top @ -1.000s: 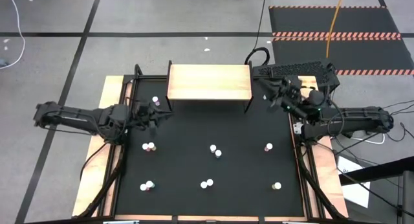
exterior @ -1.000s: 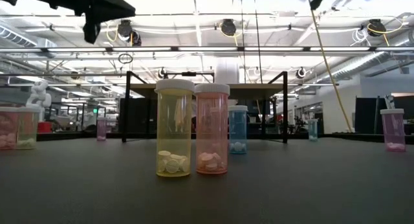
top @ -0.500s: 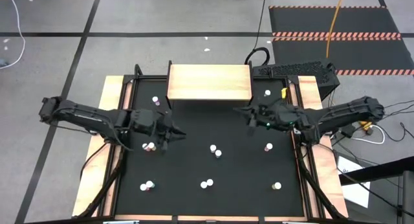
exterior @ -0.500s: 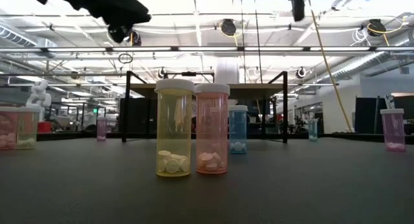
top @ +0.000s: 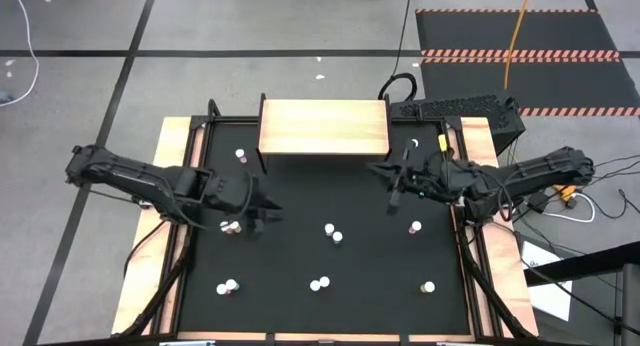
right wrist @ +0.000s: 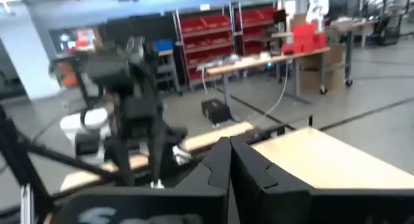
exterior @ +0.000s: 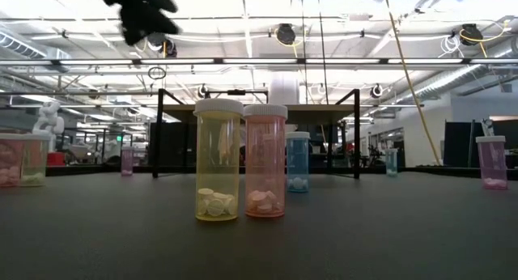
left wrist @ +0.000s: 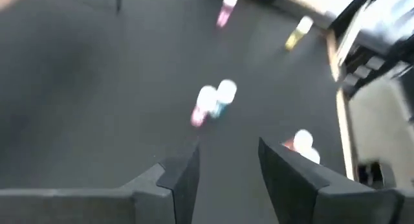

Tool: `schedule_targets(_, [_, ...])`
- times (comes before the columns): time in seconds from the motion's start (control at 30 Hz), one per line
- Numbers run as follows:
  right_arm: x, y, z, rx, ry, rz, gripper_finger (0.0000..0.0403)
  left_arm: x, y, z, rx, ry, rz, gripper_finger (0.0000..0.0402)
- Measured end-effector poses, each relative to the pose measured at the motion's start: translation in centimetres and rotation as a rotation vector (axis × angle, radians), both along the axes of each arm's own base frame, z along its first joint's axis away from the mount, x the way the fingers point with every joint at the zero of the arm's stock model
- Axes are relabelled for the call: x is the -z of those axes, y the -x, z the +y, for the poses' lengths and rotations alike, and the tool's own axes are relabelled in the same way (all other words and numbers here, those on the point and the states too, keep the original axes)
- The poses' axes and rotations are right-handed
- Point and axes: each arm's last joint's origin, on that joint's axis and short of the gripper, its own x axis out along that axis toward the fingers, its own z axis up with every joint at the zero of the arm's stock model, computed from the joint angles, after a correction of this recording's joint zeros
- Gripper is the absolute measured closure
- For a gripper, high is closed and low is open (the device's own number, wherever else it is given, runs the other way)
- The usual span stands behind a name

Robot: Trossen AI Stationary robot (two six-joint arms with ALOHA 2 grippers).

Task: Pick and place medicine bottles onto shelf by color
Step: Put the top left yellow pill bottle on the shelf

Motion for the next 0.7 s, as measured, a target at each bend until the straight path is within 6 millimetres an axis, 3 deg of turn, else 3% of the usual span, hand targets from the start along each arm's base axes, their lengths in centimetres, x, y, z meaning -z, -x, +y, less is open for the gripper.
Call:
schedule_targets(0.13, [0.9, 0.1, 0.0, -0.005, -0.02, 0.082, 0.0389, -0.3, 1.9, 0.3, -0.083, 0.049, 0.202, 0.0261])
schedule_targets(0.3, [1.7, -0.5, 0.3, -0.049, -0.021, 0.136, 0.0333, 0.4, 4.2, 0.6, -0.197, 0.113, 0.405, 0.0259])
schedule_targets(0.5, [2.9, -1.6, 0.5, -0.043, -0.056, 0.175, 0.0263, 1.5, 5.5, -0.2, -0.064, -0.023, 0.526, 0.0215])
schedule_targets(0.7, [3.8, -2.4, 1.1, -0.057, -0.081, 0.206, 0.0237, 4.0, 6.2, -0.5, 0.017, -0.099, 0.603, 0.0175])
